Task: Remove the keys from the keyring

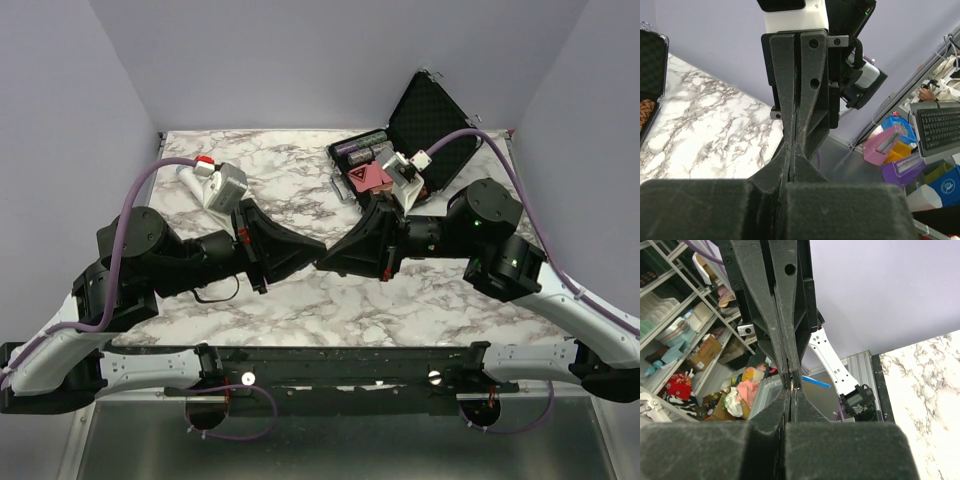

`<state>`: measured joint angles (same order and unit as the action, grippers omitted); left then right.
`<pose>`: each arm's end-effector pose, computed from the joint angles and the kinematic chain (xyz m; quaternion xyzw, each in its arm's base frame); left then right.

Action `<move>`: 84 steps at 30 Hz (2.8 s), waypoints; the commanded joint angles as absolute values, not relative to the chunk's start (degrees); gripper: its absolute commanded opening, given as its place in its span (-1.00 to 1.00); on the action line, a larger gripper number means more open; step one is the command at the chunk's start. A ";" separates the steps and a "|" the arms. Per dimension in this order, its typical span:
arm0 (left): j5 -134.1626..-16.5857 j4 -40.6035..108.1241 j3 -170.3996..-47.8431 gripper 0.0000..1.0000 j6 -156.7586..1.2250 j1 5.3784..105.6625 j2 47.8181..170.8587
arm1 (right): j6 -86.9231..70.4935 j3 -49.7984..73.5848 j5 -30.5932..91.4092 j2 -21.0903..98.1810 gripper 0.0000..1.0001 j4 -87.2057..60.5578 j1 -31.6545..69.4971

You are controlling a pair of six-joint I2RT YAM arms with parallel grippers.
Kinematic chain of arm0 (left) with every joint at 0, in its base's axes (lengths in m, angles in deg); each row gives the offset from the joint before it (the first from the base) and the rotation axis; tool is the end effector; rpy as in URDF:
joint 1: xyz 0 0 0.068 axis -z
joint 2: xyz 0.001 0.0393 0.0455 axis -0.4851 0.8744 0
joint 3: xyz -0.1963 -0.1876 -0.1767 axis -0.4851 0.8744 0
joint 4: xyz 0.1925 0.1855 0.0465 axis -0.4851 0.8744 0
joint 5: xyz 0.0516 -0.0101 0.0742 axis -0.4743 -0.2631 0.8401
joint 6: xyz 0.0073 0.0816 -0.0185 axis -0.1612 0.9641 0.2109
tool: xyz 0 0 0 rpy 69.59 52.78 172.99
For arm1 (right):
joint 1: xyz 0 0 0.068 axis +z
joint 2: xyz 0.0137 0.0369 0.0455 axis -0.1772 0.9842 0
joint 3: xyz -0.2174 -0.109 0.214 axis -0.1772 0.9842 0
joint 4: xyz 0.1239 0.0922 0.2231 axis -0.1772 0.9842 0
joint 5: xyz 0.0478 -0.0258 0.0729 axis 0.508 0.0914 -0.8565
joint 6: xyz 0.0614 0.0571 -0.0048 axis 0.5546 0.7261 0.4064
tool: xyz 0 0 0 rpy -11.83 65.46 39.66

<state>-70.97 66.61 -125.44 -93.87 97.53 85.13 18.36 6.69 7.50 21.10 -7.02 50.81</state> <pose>0.0449 -0.1274 0.5796 0.2556 0.6147 -0.5701 0.4815 0.0840 0.2289 0.5546 -0.3440 0.5519 0.6581 0.3794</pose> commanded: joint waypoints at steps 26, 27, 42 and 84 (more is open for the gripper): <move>-111.23 94.84 -140.23 -1.00 -80.34 93.27 99.85 | 15.12 -1.24 -7.65 26.11 -0.99 4.97 50.44; -111.49 95.01 -140.22 -1.00 -80.34 93.18 99.94 | 14.94 -1.33 -7.48 26.11 -0.99 5.24 50.44; -108.08 85.09 -132.85 -1.00 -85.87 93.00 94.94 | 15.03 0.25 -3.18 24.79 -0.99 3.66 50.44; -49.00 78.85 -101.13 -1.00 -106.27 80.10 87.89 | 40.60 25.39 63.36 -1.84 -0.99 22.55 50.44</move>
<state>-46.05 79.20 -105.29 -108.32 84.44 85.83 34.38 24.04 53.49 0.47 14.94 50.55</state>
